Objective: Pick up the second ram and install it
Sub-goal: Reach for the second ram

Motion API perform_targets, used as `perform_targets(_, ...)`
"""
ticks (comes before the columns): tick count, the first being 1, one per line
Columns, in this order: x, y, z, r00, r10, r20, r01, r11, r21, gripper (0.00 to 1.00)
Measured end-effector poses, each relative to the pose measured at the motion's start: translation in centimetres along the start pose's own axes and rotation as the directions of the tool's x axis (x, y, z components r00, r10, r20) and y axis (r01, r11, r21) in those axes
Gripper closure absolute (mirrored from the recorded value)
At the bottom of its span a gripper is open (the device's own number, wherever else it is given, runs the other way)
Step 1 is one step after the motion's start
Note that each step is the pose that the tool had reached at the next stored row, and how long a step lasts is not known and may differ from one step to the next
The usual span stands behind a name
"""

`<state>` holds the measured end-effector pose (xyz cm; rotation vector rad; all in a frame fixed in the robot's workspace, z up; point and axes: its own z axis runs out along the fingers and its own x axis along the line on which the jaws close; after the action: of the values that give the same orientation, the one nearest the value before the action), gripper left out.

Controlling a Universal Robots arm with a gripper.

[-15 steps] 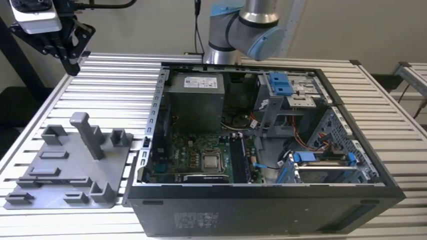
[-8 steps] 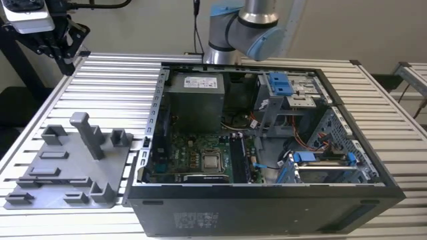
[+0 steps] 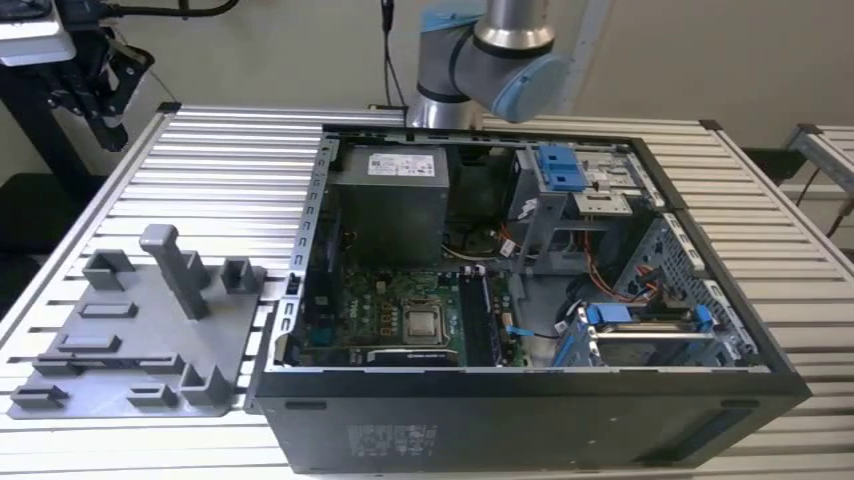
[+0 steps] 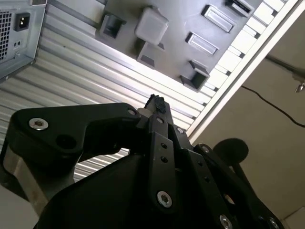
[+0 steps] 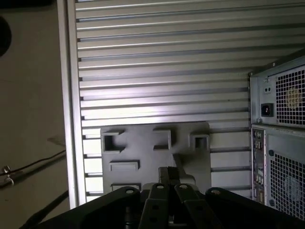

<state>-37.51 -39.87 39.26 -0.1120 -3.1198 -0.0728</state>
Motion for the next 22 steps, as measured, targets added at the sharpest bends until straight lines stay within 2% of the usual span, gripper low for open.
perform_targets(3,1.11,-0.08,0.03,1.0,0.0,0.0001,0.0,1.0,0.0,0.89)
perform_targets(5,1.61,-0.11,0.04,1.0,0.0,0.0,0.0,1.0,-0.0001,0.89)
perform_targets(13,1.77,-0.3,0.03,1.0,0.0,-0.0001,0.0,1.0,0.0,0.89)
perform_targets(22,2.37,-1.93,0.04,1.0,0.0,0.0,0.0,1.0,0.0,0.89)
